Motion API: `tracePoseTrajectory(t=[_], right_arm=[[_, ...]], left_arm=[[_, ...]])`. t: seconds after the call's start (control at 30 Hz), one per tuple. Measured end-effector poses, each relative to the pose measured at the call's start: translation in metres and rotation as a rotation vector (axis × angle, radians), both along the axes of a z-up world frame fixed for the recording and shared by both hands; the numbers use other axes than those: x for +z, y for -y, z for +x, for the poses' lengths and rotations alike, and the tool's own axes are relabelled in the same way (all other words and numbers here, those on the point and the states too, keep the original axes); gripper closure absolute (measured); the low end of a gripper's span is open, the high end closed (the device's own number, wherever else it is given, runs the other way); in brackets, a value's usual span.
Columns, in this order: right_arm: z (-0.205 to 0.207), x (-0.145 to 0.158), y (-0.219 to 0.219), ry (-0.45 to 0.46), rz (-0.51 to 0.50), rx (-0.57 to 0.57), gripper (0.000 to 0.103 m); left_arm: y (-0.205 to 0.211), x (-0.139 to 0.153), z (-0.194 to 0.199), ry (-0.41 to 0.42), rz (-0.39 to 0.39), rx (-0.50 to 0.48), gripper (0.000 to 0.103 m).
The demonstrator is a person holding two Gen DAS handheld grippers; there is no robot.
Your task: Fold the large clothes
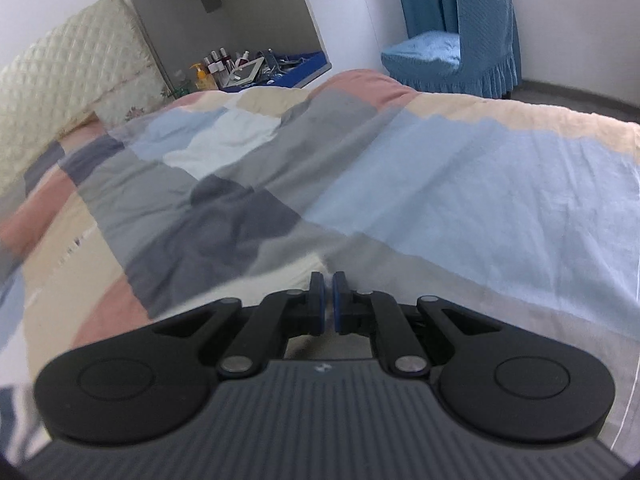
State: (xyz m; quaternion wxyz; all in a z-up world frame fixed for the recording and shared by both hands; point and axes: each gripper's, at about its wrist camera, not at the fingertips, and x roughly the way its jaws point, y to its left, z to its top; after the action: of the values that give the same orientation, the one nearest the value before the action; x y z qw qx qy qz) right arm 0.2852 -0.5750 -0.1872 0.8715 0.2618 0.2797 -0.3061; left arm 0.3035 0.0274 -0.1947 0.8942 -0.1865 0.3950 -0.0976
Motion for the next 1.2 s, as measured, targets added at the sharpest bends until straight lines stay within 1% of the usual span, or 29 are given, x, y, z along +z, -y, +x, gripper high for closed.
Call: tracePoseTrajectory(t=[0.07,0.1,0.17,0.2,0.27,0.3,0.33,0.37,0.47,0.53,0.6,0.77,0.9,1.0,1.1,1.2], right_arm=[[-0.003,-0.001,-0.001,0.006,-0.004,-0.001,0.094],[-0.004,0.000,-0.001,-0.004,-0.008,-0.007,0.092],[-0.004,0.004,-0.001,-0.025,-0.006,0.010,0.092],[-0.001,0.006,-0.004,-0.049,-0.028,0.028,0.091],[0.000,0.014,-0.017,-0.108,-0.104,0.063,0.084],[-0.002,0.017,-0.023,-0.114,-0.118,0.075,0.071],[-0.005,0.021,-0.028,-0.112,-0.118,0.087,0.055],[-0.008,0.026,-0.034,-0.107,-0.117,0.098,0.052],[-0.018,0.043,-0.056,-0.092,-0.120,0.117,0.050],[-0.025,0.058,-0.073,-0.071,-0.107,0.130,0.045],[-0.032,0.076,-0.093,-0.056,-0.109,0.156,0.045],[-0.051,0.124,-0.155,-0.029,-0.129,0.259,0.045],[-0.072,0.163,-0.210,0.006,-0.141,0.361,0.045],[-0.090,0.186,-0.253,0.024,-0.153,0.441,0.045],[-0.110,0.202,-0.292,0.037,-0.138,0.515,0.045],[-0.128,0.210,-0.326,0.047,-0.125,0.575,0.045]], left_arm=[[-0.001,0.001,0.000,0.001,-0.008,0.003,0.035],[-0.001,0.003,-0.001,0.004,-0.010,0.004,0.035],[0.000,0.006,-0.002,0.014,-0.013,0.000,0.035],[0.000,0.007,-0.003,0.018,-0.011,-0.006,0.035],[0.000,0.010,-0.006,0.021,-0.006,-0.002,0.035],[-0.002,0.012,-0.009,0.028,-0.012,-0.001,0.035],[-0.005,0.016,-0.013,0.045,-0.022,0.002,0.035],[-0.007,0.021,-0.016,0.065,-0.031,0.008,0.035],[-0.013,0.035,-0.027,0.111,-0.026,0.022,0.035],[-0.016,0.042,-0.035,0.136,-0.045,0.016,0.035],[-0.017,0.047,-0.045,0.154,-0.056,0.008,0.035],[-0.016,0.060,-0.067,0.198,-0.070,-0.019,0.035],[-0.015,0.069,-0.086,0.238,-0.054,-0.042,0.035],[-0.014,0.074,-0.099,0.262,-0.048,-0.061,0.035],[-0.015,0.077,-0.111,0.283,-0.038,-0.076,0.035],[-0.017,0.080,-0.121,0.300,-0.039,-0.079,0.035]])
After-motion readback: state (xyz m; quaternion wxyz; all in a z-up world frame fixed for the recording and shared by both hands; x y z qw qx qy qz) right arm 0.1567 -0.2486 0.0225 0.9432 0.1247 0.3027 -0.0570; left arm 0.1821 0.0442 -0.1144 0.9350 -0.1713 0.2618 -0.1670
